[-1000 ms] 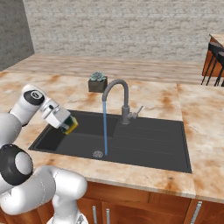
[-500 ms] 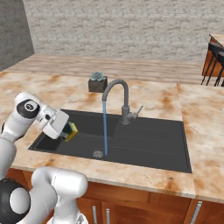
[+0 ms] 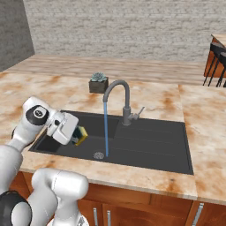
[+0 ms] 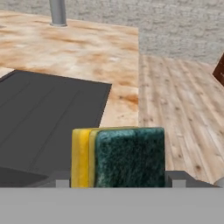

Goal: Soak the sponge with water for a few seconds and then drop it inside the sink.

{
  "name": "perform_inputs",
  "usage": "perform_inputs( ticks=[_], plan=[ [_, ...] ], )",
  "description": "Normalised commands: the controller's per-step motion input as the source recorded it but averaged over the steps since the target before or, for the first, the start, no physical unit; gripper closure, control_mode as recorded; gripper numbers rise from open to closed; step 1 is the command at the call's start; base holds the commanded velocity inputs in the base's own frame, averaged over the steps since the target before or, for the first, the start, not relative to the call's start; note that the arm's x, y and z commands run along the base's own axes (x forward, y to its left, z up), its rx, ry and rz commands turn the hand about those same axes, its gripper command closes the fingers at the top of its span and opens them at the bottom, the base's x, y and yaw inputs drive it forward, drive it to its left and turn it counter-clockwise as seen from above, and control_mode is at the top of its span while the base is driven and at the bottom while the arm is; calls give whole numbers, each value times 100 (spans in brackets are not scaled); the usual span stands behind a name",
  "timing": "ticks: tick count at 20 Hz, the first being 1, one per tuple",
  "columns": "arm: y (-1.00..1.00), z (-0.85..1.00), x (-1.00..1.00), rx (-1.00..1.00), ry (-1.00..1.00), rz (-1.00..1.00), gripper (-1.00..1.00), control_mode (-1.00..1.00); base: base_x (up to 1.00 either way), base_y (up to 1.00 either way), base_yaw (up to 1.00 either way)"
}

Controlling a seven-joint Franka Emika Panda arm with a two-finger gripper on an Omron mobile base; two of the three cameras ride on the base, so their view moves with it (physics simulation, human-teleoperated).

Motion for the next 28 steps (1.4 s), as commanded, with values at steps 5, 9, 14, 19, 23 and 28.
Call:
perform_inputs(
  ticks=[5, 9, 14, 19, 23, 28],
  plan=[
    [-10, -2, 18, -4, 0, -5, 100, -100, 0, 0, 0],
    [-4, -6, 31, -5, 0, -7, 100, -100, 0, 0, 0],
    [0, -8, 29, -3, 0, -7, 100, -100, 0, 0, 0],
    [-3, -15, 26, -2, 4, -5, 100, -100, 0, 0, 0],
    [-12, -19, 25, -2, 14, -2, 100, -100, 0, 0, 0],
    [-14, -20, 27, 0, 12, -1, 100, -100, 0, 0, 0]
  ],
)
